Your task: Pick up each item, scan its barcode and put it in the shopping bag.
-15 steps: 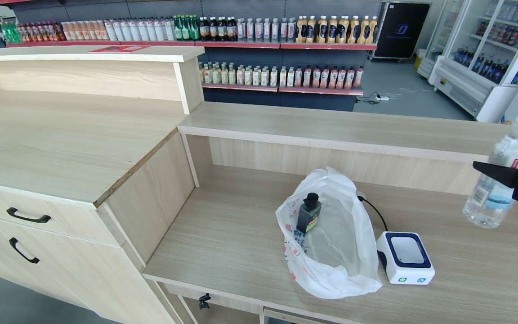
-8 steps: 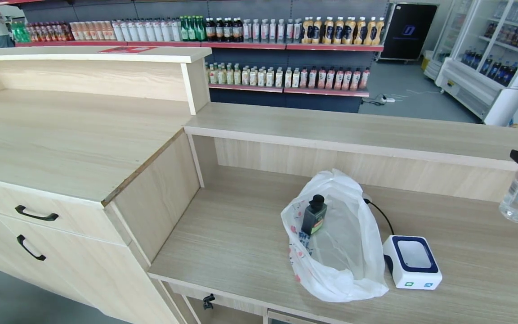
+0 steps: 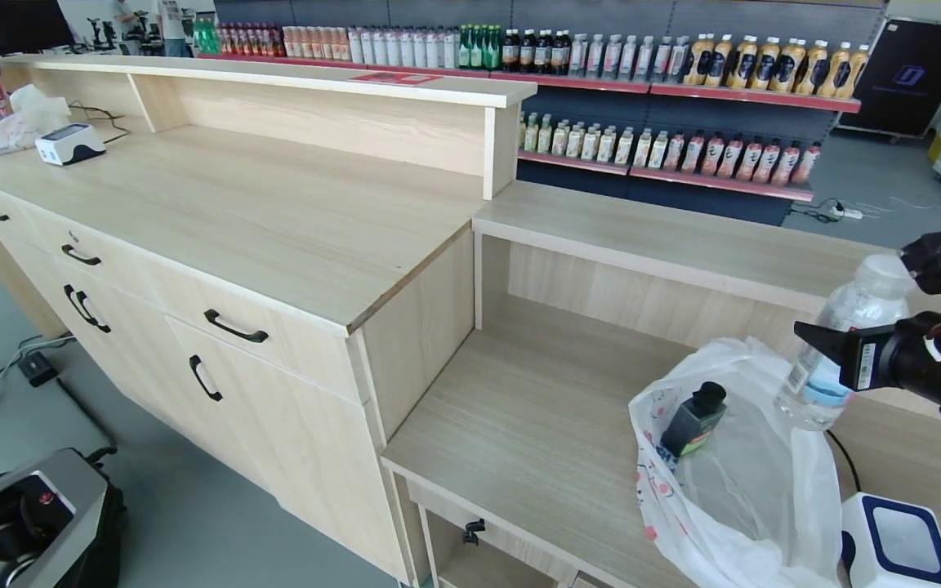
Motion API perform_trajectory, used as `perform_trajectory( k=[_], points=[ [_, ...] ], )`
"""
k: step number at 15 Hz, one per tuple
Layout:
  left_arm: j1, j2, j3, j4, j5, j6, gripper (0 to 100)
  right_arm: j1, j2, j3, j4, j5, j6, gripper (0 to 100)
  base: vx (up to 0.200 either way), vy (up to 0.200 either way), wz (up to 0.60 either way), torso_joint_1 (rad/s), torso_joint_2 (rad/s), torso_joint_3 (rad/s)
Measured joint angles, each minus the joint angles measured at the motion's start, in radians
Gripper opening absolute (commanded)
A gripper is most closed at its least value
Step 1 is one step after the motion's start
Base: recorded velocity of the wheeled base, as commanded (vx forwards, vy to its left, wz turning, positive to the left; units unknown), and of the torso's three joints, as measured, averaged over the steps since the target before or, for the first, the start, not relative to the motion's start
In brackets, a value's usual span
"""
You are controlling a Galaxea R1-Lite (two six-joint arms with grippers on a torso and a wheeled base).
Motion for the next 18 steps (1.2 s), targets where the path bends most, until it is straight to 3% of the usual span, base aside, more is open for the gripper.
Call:
perform_trajectory(
  k=[3, 6, 11, 13, 18],
  points=[
    [0.0, 0.0, 0.0, 0.0, 0.0, 0.0, 100, 0.001, 0.082, 0.083, -0.141, 0.249, -0.013, 0, 0.0, 0.0, 0.0, 0.0, 0.0, 0.0],
    [0.001, 0.0, 0.0, 0.0, 0.0, 0.0, 100, -0.023, 0.132, 0.109, -0.132, 0.398, -0.081, 0, 0.0, 0.0, 0.0, 0.0, 0.0, 0.0],
    [0.001, 0.0, 0.0, 0.0, 0.0, 0.0, 100, -0.099, 0.226, 0.117, -0.11, 0.652, -0.358, 0, 0.0, 0.0, 0.0, 0.0, 0.0, 0.0],
    [0.0, 0.0, 0.0, 0.0, 0.0, 0.0, 100, -0.135, 0.281, 0.117, -0.117, 0.729, -0.447, 0, 0.0, 0.0, 0.0, 0.0, 0.0, 0.0],
    [0.001, 0.0, 0.0, 0.0, 0.0, 0.0, 100, -0.166, 0.412, 0.11, -0.122, 0.829, -0.476, 0, 0.0, 0.0, 0.0, 0.0, 0.0, 0.0]
  ],
)
